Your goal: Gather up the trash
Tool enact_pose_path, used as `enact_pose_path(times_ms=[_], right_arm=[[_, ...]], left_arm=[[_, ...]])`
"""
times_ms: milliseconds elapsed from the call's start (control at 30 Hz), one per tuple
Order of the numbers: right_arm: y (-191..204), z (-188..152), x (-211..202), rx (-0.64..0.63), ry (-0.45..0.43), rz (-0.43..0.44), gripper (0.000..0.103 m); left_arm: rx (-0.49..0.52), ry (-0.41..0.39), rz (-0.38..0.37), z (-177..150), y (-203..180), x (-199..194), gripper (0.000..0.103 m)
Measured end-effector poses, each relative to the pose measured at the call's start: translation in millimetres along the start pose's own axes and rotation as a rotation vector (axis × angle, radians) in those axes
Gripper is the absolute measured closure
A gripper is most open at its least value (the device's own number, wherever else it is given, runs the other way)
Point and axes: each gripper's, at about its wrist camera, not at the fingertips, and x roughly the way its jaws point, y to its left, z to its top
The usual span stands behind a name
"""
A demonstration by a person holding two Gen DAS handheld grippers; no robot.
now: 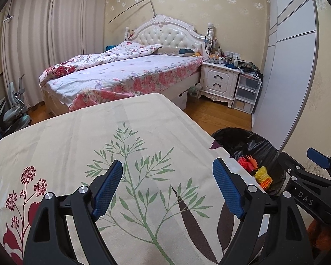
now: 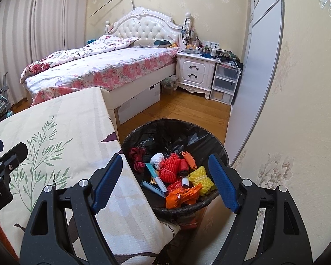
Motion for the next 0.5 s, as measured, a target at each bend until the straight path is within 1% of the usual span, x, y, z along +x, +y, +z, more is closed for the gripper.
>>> enact_pose_path(times_ms=[500], right_arm=[[-0.2,1.3,-1.9,0.001,-0.002,-0.001,0.025]], left_arm=[[0.001,0.003,-0.002,-2.1,0.2,-0.3,0.022]])
